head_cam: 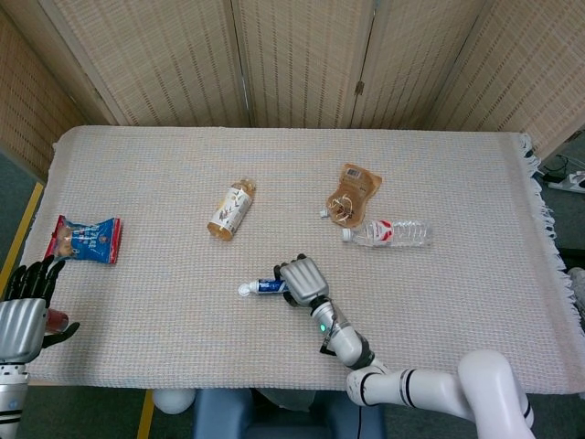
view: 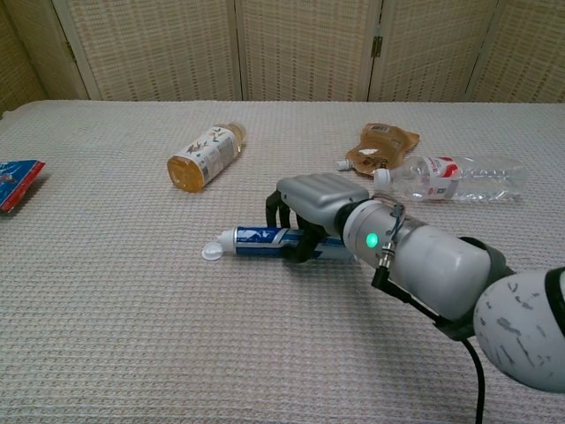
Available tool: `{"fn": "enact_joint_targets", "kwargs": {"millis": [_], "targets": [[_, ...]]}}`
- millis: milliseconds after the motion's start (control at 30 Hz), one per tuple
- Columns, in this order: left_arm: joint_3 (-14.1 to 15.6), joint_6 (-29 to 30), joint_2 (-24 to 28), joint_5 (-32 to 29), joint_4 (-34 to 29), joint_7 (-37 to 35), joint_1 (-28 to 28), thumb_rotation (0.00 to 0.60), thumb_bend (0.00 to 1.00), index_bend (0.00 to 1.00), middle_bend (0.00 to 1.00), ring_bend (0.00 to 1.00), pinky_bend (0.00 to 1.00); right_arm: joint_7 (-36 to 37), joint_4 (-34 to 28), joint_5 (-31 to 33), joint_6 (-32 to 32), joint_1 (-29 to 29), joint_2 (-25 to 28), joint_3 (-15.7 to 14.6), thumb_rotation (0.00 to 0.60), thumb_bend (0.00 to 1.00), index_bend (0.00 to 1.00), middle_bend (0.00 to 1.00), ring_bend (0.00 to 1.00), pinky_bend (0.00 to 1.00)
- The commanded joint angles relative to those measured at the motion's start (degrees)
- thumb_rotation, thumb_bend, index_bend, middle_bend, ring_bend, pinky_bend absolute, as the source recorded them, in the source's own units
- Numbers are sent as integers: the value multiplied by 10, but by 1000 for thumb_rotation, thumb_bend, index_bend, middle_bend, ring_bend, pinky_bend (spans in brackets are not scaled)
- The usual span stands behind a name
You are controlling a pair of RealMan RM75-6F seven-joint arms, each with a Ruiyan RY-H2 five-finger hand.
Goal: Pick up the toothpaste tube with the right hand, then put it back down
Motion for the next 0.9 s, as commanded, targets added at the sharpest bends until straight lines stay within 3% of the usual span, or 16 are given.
{"fn": "enact_joint_targets", "kwargs": {"millis": [33,200,433,667,900], "targets": [[0,-1,0,1,1,0,-1,600,171,54,65,65,0,13,2,-13,1,0,-1,-2,600,745,597,542,539,490],[0,-6,0,4,2,0,-6,600,171,53,65,65,0,52,-5,-45,2,-7,11,-6,600,860,652,589,627,565],[-2,-6,-2,34,13,-36,-19,600,171,55,67,73,0,163,-32,-114,8,-29,49,-13,600,943,691,623,664,605],[-6,3,-12,79,21,-88,-40,600,172,56,95,104,0,354,-54,-215,12,-45,96,-27,600,947,695,632,676,613],[-10,-7,-12,124,6,-101,-74,600,172,29,98,106,0,582,-14,-332,63,-44,100,-57,600,951,706,640,680,613]]}}
